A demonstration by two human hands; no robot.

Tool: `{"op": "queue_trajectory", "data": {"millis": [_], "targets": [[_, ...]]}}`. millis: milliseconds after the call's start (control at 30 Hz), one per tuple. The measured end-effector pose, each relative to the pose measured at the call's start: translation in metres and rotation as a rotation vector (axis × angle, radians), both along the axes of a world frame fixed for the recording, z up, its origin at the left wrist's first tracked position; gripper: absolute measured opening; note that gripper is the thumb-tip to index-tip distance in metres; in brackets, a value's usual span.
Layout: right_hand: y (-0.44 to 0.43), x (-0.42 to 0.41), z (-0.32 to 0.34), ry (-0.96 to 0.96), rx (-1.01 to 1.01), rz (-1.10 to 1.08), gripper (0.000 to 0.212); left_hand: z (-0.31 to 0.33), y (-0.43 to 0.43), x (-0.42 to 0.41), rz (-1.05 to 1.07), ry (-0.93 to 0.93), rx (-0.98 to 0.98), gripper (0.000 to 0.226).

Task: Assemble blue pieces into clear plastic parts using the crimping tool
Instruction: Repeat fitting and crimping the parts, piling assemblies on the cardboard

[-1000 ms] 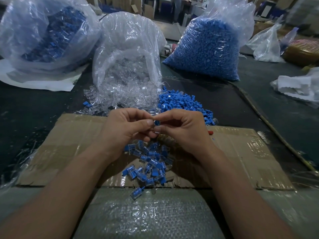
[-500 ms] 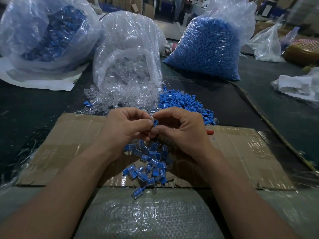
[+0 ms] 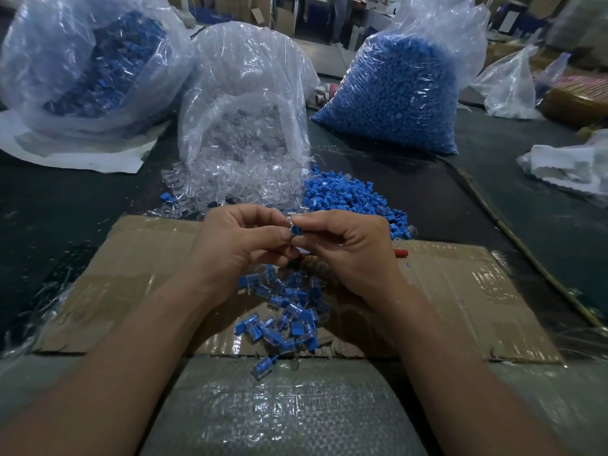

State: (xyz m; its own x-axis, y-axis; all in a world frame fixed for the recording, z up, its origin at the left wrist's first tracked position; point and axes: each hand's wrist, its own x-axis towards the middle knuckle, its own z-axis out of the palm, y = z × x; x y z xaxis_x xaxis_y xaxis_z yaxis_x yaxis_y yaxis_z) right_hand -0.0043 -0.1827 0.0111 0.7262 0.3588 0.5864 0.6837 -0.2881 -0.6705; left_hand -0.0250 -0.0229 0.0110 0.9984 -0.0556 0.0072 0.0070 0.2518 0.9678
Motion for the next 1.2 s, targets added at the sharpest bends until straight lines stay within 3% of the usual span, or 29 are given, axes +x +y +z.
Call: {"op": "queue_trajectory", "data": {"millis": [967, 1133, 1200], "targets": [[-0.004, -0.001, 0.006, -0.084, -0.132, 0.006, 0.021, 0.002, -0.002, -0.001, -0.025, 0.014, 0.111, 0.018], [-0.012, 0.001, 0.012, 0.131, -0.215, -0.085, 0.034, 0.000, -0.002, 0.000, -0.002, 0.011, 0.086, 0.015], [-0.024, 0.005, 0.016, 0.255, -0.237, -0.187, 0.027, -0.001, -0.001, 0.002, 0.014, 0.015, 0.072, 0.015]]}}
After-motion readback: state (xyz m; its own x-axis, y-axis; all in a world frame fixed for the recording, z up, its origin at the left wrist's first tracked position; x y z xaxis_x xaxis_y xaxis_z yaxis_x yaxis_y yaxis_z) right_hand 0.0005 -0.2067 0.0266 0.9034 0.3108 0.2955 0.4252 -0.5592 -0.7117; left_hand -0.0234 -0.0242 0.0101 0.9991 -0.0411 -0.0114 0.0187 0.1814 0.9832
